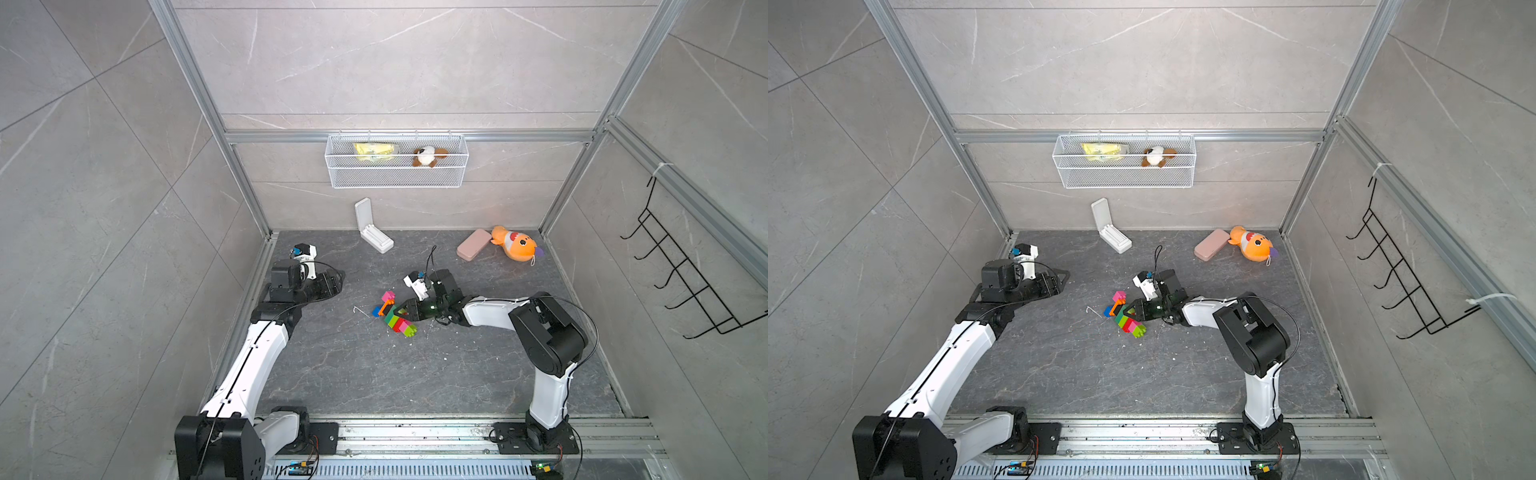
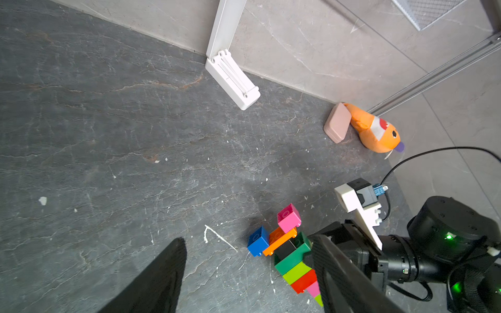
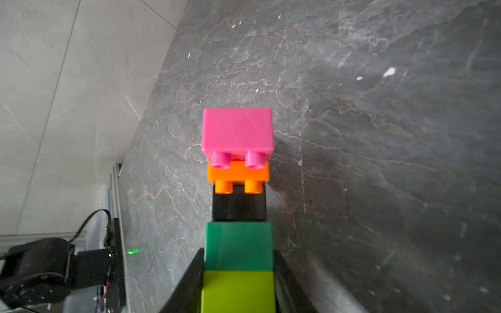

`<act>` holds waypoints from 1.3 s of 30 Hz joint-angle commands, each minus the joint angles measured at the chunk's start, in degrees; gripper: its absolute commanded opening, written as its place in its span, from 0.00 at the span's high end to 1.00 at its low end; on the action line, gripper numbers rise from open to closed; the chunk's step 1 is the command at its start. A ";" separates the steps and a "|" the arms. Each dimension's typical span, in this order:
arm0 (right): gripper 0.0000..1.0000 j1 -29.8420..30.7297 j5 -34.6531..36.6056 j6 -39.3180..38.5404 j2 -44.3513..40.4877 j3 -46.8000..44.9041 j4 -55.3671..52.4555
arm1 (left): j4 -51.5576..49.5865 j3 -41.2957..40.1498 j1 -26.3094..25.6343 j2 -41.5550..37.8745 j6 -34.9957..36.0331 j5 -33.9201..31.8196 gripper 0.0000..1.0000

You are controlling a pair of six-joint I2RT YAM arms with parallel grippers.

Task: Assemble a carrot with lego
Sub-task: Adjust the lego brick at the center of the board.

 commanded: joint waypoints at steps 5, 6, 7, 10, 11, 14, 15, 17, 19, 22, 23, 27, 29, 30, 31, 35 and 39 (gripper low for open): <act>0.56 -0.73 -2.23 13.10 1.41 -3.30 9.53 | 5.71 -0.25 -2.61 0.98 -3.58 1.67 0.23; 0.55 -0.76 -2.31 13.59 1.62 -3.41 9.81 | 5.98 -0.37 -2.95 1.10 -3.82 1.57 0.23; 0.54 -0.84 -2.45 14.10 1.92 -3.52 9.95 | 6.31 -0.50 -3.38 1.19 -3.96 1.54 0.23; 0.51 -1.13 -2.44 15.74 2.61 -4.21 11.26 | 7.21 -0.72 -4.44 1.81 -4.66 1.39 0.23; 0.51 -1.20 -2.43 16.01 2.85 -4.23 11.33 | 7.53 -0.85 -4.70 2.00 -4.84 1.38 0.23; 0.48 -1.46 -1.89 15.36 2.79 -4.36 10.09 | 8.29 -1.27 -5.37 2.45 -5.20 1.29 0.23; 0.48 -1.54 -1.60 14.96 2.66 -4.36 9.56 | 8.52 -1.33 -5.53 2.49 -5.37 1.35 0.23; 0.45 -1.79 -1.06 13.85 2.47 -4.36 7.83 | 9.00 -1.68 -5.96 2.66 -5.67 1.02 0.23; 0.43 -2.01 -0.45 12.37 1.97 -4.36 5.71 | 9.55 -2.05 -6.46 2.69 -6.04 0.02 0.23; 0.40 -2.50 1.30 9.11 0.61 -4.03 1.01 | 10.50 -3.11 -7.15 2.51 -6.90 -2.59 0.23; 0.39 -2.75 1.85 7.89 0.09 -3.75 -0.83 | 11.08 -3.68 -7.39 2.32 -7.22 -3.61 0.23; 0.36 -3.60 6.08 1.06 -3.20 -2.24 -10.40 | 15.66 -7.17 -7.54 0.85 -8.87 -7.83 0.22; 0.34 -3.99 9.92 -3.38 -5.79 -1.18 -16.51 | 18.02 -9.15 -7.49 -0.20 -9.00 -11.31 0.22; 0.33 -4.33 12.01 -5.65 -7.38 -0.50 -19.53 | 19.42 -10.35 -7.49 -0.76 -8.95 -13.80 0.22; 0.32 -4.68 14.88 -8.58 -9.46 0.51 -23.64 | 20.98 -11.67 -7.49 -1.36 -8.56 -16.44 0.21; 0.26 -5.35 30.70 -18.59 -15.39 8.23 -42.99 | 28.24 -17.64 -7.47 -3.27 -4.47 -28.68 0.19; 0.19 -5.70 48.81 -22.83 -20.24 11.05 -50.03 | 35.95 -21.96 -7.32 -3.53 2.16 -39.99 0.17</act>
